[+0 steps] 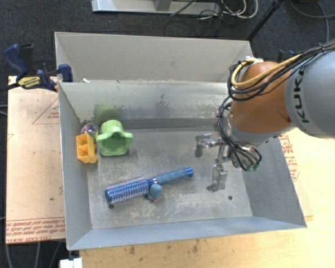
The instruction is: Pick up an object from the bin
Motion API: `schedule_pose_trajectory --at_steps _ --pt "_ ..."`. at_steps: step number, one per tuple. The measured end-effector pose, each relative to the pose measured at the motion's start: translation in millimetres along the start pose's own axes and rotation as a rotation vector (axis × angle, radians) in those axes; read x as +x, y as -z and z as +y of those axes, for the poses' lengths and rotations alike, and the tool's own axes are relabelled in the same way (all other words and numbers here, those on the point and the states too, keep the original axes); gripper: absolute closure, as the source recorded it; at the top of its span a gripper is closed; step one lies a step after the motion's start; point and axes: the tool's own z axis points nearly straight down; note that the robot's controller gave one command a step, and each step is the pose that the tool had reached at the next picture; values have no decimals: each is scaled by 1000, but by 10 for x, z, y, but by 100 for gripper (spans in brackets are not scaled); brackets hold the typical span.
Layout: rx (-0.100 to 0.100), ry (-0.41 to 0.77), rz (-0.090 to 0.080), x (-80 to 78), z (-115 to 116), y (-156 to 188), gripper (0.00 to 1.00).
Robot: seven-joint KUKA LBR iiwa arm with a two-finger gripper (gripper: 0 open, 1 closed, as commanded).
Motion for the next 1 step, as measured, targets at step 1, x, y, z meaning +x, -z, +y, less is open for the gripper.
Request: schedule_pose_trajectory --at_steps 1 --pt "1 228 3 -180 534 -791 0"
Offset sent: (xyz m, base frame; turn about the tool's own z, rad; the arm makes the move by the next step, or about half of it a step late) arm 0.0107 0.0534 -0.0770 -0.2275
